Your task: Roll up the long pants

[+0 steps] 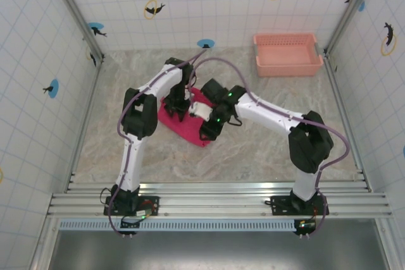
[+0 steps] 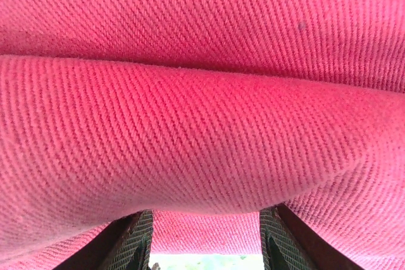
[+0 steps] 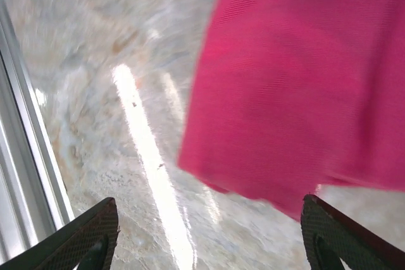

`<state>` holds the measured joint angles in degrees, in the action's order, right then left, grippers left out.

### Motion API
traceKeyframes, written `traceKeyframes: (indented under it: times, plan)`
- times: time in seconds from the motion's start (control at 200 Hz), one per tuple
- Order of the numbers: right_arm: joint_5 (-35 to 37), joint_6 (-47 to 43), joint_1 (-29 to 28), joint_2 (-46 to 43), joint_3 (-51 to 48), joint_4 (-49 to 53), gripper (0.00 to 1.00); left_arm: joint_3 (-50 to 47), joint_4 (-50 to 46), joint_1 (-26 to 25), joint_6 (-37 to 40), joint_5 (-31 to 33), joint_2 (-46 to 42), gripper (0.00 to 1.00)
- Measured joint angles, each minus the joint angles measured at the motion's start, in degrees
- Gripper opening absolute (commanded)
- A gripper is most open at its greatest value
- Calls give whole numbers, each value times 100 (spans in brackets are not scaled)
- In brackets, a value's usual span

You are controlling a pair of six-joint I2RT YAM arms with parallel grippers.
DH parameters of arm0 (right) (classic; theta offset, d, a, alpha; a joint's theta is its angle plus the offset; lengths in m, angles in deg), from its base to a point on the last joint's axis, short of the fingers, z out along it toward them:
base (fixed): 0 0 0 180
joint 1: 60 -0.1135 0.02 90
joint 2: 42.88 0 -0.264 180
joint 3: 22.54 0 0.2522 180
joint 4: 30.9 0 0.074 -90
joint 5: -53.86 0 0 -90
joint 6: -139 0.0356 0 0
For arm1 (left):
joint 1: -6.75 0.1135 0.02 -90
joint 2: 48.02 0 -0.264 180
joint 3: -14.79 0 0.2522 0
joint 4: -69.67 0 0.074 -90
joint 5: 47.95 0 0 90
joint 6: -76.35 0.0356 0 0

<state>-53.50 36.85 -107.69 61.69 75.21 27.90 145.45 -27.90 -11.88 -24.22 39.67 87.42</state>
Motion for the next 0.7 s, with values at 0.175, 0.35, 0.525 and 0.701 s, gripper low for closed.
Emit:
traceKeyframes:
  times: [0.175, 0.35, 0.525, 0.701]
  plan:
    - [1226, -382, -837, 13, -660, -625, 79, 22, -33, 0, 37, -11, 13, 47]
    - [1882, -636, -953, 247, -713, -1137, 97, 70, -76, 0, 120, -13, 42, 47]
    - [2516, -721, -1115, 610, -765, -1613, 96, 70, -81, 0, 160, -13, 44, 47]
    - [3311, -881, -1209, 933, -752, -2015, 90, 57, -76, 0, 254, -11, 44, 47]
